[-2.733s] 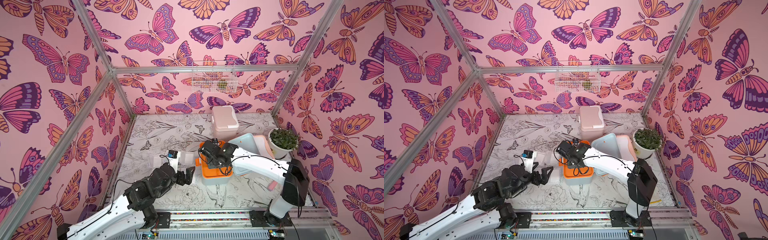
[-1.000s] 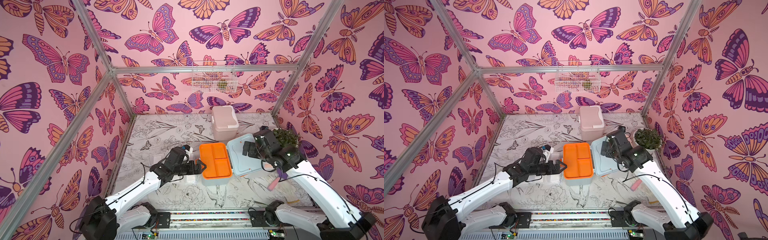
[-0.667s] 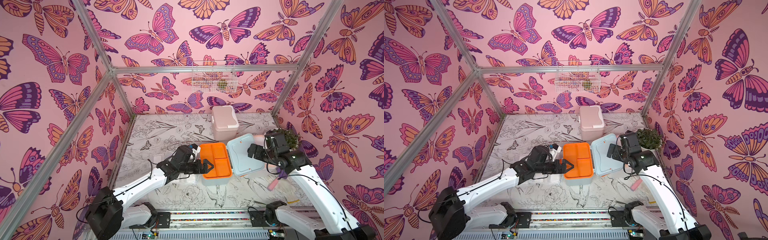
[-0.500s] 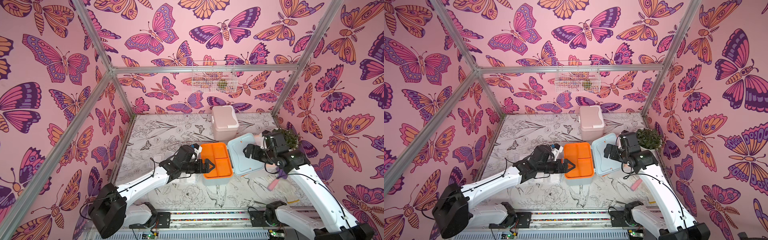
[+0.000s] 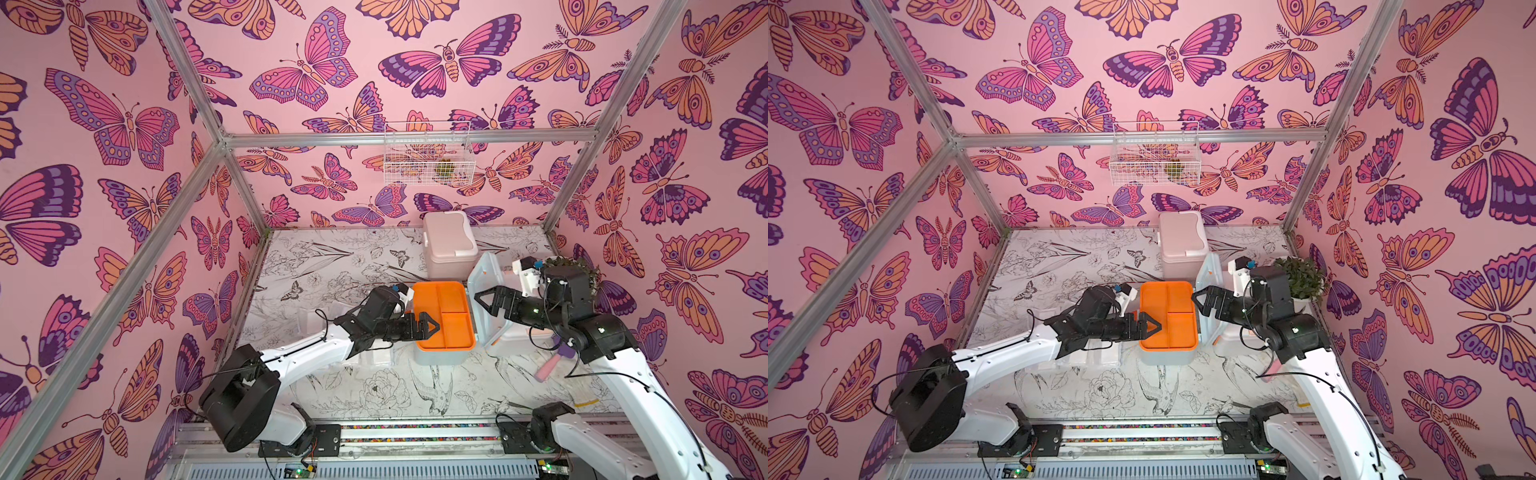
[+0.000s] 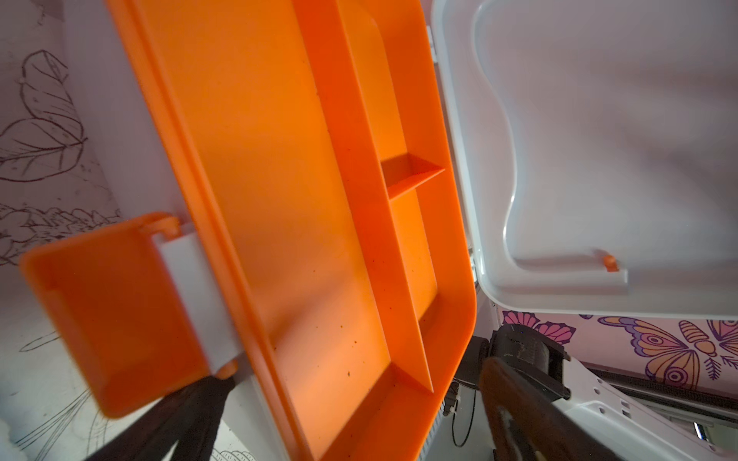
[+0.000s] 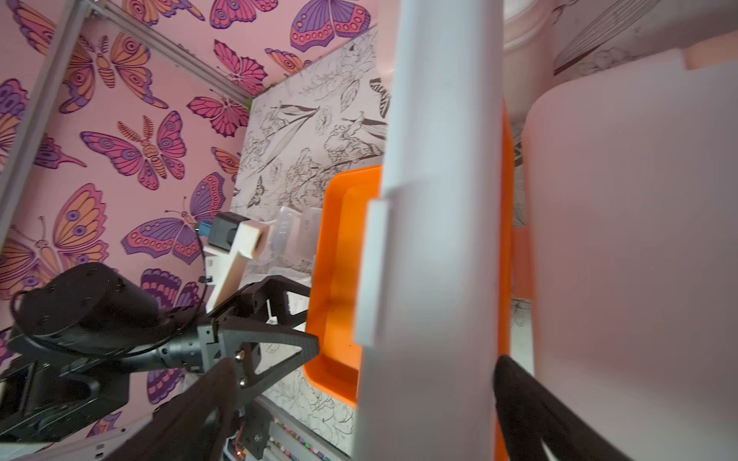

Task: Open first aid kits and take out gauze
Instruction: Close the lid of the first aid kit, then fasten the fastener of the first aid kit.

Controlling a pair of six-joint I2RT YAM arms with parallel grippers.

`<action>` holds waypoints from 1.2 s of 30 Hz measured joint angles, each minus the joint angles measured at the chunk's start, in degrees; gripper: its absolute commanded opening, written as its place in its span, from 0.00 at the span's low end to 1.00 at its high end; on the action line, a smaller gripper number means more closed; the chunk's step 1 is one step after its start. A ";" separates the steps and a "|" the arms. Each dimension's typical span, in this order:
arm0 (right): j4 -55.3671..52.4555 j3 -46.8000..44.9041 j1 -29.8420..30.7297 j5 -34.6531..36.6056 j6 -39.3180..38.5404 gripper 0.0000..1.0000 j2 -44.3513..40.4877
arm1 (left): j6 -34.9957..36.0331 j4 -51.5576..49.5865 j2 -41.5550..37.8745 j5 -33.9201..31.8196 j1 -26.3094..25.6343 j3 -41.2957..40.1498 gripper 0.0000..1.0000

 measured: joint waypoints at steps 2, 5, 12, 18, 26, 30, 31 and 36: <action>2.64 -1.16 1.57 -2.86 1.60 0.99 0.13 | -0.15 1.03 -0.26 0.00 -0.09 -0.26 1.00; 5.99 -1.86 4.94 -5.66 3.54 0.99 1.07 | -0.28 2.58 -2.78 -0.55 0.04 -2.58 1.00; 10.51 -1.84 10.32 -7.45 5.55 0.99 4.26 | -1.07 2.71 -15.91 -3.91 3.72 -10.88 1.00; 10.88 -1.84 10.82 -5.49 5.81 0.99 5.88 | -1.01 -1.55 -23.34 -6.29 7.89 -13.53 1.00; 8.02 -1.22 15.32 3.02 1.60 0.99 11.65 | -1.70 1.75 -18.38 -1.70 10.71 -13.40 1.00; 5.55 0.46 18.27 9.09 -2.01 0.99 14.91 | -2.80 5.75 -12.09 1.99 12.37 -12.33 1.00; 5.11 0.96 18.71 9.90 -3.06 1.00 15.43 | -3.02 6.73 -10.58 2.69 12.68 -11.91 1.00; 3.19 3.65 19.23 12.28 -6.32 0.72 18.49 | -3.87 12.22 -2.21 5.29 13.20 -9.16 1.00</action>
